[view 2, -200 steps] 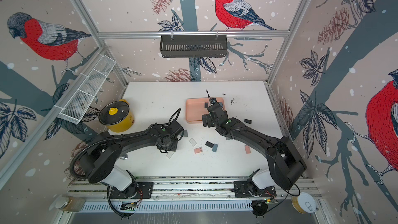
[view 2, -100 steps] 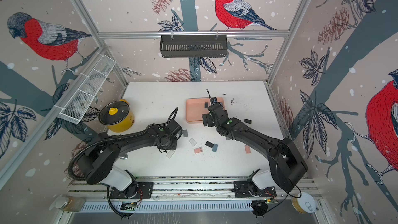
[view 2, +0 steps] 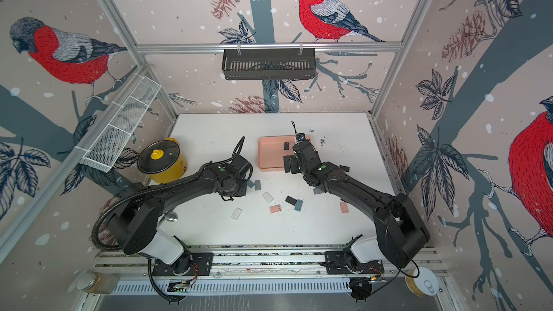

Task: Put the eraser in the storage box
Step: Pick up the eraser from the center of the board, then place the eraser in the storage box.

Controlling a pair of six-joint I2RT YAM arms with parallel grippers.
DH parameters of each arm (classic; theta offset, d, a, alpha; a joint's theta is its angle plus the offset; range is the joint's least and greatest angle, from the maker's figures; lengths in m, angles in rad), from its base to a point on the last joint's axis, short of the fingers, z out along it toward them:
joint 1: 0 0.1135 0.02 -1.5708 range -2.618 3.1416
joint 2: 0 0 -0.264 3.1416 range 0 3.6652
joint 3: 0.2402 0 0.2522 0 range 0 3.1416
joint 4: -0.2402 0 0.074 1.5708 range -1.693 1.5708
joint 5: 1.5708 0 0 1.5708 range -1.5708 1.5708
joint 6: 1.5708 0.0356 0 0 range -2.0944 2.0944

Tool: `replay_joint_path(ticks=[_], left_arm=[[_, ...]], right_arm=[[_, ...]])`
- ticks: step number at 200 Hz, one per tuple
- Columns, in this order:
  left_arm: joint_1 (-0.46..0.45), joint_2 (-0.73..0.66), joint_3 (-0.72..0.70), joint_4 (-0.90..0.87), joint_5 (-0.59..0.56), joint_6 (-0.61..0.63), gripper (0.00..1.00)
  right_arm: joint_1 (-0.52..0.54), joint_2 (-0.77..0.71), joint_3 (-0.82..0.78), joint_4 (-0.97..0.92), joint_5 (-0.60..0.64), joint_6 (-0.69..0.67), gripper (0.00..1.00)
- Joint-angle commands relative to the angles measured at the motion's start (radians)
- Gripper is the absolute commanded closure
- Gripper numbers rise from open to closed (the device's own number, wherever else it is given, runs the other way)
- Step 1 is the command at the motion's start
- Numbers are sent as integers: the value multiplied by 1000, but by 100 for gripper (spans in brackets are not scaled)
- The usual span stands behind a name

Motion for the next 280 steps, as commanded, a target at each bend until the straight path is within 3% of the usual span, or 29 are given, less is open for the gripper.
replay_joint_path(ticks=[1, 67, 172, 221, 280], left_arm=[[11, 25, 83, -43, -20, 38, 74], [22, 207, 444, -77, -14, 97, 74], [29, 684, 1076, -149, 76, 142, 74], [43, 823, 1217, -147, 136, 128, 74], [68, 896, 1241, -63, 212, 117, 72]], right_arm=[[-17, -16, -4, 12, -23, 19, 1], [-133, -69, -19, 5, -102, 41, 1], [-248, -98, -63, 17, -193, 75, 1], [-266, -78, -63, 33, -221, 82, 1], [-266, -52, -59, 48, -230, 94, 1]])
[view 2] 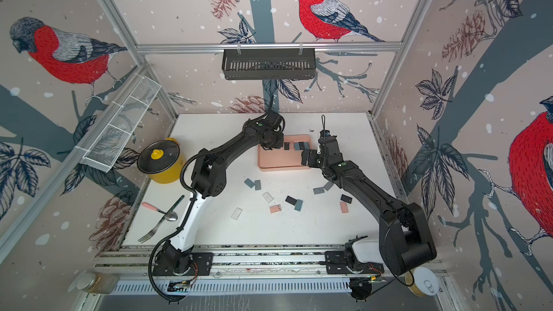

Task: Put the eraser in the storage box
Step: Place the eraser in the storage box.

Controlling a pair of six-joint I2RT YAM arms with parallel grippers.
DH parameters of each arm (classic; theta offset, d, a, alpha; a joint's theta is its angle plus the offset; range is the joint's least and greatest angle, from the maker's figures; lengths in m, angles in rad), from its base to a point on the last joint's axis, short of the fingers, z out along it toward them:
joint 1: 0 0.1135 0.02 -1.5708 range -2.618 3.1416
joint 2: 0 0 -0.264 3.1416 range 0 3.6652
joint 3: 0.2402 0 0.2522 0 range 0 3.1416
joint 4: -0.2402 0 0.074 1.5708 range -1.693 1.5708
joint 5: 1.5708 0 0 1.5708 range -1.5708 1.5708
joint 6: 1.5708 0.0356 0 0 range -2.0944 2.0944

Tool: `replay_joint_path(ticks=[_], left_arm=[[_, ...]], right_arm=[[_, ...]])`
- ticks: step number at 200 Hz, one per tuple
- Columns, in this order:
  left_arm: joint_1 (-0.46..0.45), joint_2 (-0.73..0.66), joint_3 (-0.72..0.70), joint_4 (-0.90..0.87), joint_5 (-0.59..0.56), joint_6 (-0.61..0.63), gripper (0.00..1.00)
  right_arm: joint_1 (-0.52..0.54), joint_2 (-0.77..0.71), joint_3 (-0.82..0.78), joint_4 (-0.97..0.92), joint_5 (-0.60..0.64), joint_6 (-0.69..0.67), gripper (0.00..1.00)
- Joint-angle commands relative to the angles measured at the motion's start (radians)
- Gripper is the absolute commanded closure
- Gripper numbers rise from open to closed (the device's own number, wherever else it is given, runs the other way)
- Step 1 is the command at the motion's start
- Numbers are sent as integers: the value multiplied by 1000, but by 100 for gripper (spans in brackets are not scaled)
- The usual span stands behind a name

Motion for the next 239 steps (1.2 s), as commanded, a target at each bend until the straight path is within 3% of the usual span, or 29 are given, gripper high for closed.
replay_joint_path(ticks=[1, 70, 239], left_arm=[[7, 21, 10, 41, 48, -7, 72], [10, 65, 18, 116, 50, -6, 72], [15, 119, 81, 106, 56, -22, 68]], right_arm=[[0, 4, 4, 28, -6, 17, 1], [-5, 13, -1, 31, 1, 8, 1], [-32, 4, -3, 37, -6, -6, 1]])
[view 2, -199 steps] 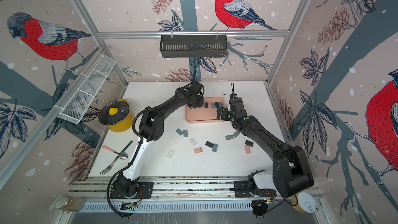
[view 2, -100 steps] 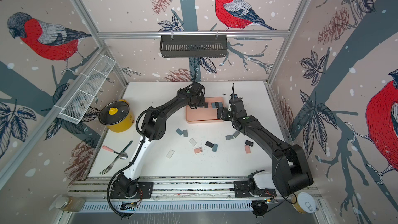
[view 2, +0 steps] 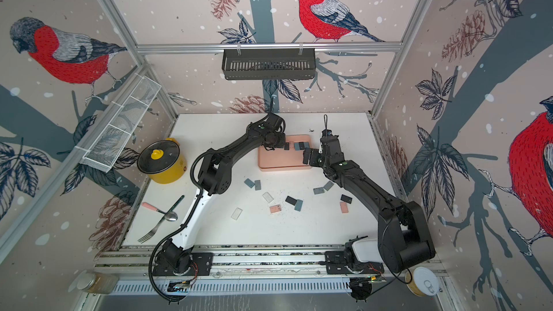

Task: Put the eraser in the storage box
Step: Place the eraser in the storage box.

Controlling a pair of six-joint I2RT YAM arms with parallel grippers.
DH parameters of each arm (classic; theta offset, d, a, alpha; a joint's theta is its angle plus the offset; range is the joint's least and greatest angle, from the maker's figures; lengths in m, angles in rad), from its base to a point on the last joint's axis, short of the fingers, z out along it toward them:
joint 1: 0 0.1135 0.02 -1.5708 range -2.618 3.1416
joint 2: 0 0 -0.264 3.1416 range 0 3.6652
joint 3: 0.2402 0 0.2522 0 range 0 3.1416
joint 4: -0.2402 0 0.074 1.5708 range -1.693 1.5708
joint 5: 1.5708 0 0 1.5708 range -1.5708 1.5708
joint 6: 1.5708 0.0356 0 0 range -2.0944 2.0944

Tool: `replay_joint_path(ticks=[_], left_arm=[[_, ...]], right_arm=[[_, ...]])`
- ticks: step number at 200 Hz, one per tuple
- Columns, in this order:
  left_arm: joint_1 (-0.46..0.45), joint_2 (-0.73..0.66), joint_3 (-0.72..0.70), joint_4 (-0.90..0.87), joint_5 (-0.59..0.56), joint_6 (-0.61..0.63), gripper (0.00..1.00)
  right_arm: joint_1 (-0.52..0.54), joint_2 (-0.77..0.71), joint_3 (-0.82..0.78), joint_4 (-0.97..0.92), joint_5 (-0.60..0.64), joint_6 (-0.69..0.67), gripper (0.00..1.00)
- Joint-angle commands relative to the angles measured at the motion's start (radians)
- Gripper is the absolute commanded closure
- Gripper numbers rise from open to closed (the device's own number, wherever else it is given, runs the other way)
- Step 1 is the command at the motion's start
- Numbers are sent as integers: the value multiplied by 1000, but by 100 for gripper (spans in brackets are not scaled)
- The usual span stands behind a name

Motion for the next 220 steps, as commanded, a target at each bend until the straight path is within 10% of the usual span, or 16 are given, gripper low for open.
replay_joint_path(ticks=[1, 220], left_arm=[[2, 1, 7, -6, 5, -3, 68], [-8, -148, -59, 1, 86, -43, 45]], right_arm=[[-3, -6, 0, 23, 1, -3, 1], [-17, -60, -10, -40, 22, 11, 1]])
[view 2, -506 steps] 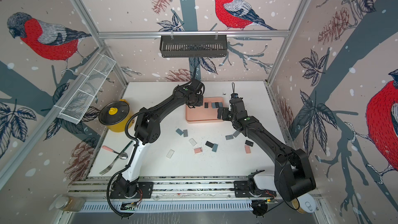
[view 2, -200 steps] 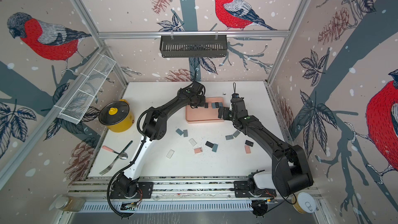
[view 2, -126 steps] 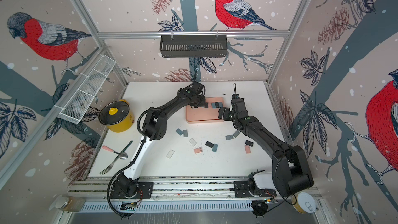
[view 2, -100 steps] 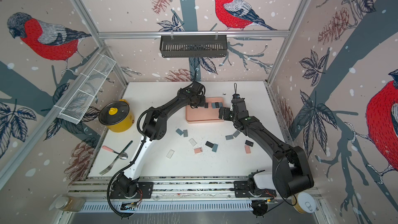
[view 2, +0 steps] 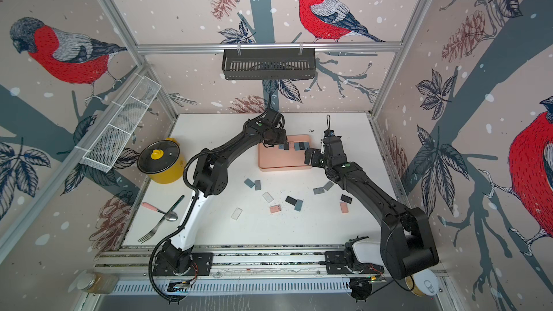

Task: Put the eraser in the storage box
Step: Place the eraser in the storage box, then pick up the eraser from the center of the board.

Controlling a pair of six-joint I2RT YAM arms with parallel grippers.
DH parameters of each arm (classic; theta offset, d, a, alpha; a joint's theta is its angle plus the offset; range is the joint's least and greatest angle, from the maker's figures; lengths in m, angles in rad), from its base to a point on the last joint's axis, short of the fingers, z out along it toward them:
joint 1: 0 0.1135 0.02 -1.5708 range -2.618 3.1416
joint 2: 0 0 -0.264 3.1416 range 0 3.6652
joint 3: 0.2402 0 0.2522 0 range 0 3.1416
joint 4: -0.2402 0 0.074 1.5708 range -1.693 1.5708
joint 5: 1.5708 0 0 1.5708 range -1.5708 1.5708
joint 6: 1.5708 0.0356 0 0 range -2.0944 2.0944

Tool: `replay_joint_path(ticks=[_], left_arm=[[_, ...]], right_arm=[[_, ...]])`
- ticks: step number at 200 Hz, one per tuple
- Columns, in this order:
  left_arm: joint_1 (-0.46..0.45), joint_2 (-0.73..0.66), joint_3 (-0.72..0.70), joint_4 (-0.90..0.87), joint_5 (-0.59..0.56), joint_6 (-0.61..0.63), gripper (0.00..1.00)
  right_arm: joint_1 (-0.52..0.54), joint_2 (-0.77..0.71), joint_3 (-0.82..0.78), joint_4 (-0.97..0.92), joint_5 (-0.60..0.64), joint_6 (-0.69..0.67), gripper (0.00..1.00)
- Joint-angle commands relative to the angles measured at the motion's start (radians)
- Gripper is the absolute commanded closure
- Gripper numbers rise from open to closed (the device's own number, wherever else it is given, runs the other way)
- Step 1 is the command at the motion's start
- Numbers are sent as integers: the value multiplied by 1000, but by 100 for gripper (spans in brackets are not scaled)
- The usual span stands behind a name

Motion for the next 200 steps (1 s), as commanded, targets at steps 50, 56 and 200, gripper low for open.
replay_joint_path(ticks=[50, 56, 200], left_arm=[[-43, -223, -128, 48, 40, 2, 27], [-49, -251, -154, 58, 37, 3, 25], [-109, -832, -917, 392, 112, -100, 3]], right_arm=[[-35, -35, -10, -88, 32, 14, 1], [-35, -31, -9, -104, 41, 11, 1], [-41, -128, -238, -189, 71, 144, 1]])
